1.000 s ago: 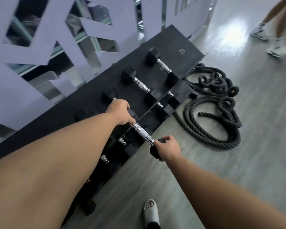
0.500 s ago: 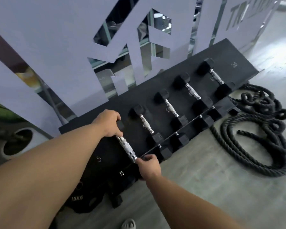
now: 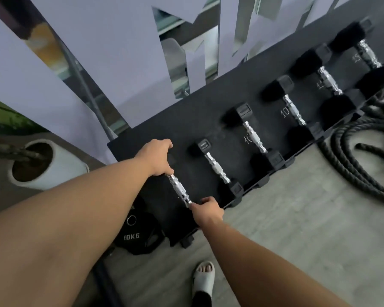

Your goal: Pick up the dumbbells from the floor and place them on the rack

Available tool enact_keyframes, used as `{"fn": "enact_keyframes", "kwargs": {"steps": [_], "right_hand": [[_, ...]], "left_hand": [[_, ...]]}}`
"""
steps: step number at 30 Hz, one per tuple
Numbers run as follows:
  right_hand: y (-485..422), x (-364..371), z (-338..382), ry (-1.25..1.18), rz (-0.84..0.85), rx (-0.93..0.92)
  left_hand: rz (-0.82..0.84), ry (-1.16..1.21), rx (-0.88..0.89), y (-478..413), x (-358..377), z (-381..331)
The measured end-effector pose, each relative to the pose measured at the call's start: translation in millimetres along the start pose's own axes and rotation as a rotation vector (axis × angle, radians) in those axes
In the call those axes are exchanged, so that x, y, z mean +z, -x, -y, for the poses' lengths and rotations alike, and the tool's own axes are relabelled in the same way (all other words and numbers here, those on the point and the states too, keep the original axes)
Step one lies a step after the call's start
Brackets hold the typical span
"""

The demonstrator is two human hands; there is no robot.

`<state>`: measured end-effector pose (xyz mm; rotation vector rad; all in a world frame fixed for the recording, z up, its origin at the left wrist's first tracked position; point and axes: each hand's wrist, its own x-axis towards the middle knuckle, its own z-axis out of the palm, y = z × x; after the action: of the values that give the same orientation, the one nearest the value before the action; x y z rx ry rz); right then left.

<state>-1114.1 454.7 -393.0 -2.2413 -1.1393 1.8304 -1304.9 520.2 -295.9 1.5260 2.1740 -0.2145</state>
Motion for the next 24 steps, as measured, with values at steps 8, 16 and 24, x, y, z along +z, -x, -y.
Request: {"fn": "enact_keyframes", "kwargs": {"steps": [8,16,24], "right_hand": [[-18.9,14.6,-15.1,0.163,-0.050,0.024],[-21.5,3.7,-14.0,0.360,-0.106,-0.170],[14.7,-48.9,13.5,0.560,0.022,-0.463]], "left_hand": [[0.053,0.001,-0.008,-19.7,45.4,19.0],[0.065,-0.038,-0.014,-26.0,49.4,14.9],[0.007,-0.052,-0.040,5.3,28.9,4.0]]}}
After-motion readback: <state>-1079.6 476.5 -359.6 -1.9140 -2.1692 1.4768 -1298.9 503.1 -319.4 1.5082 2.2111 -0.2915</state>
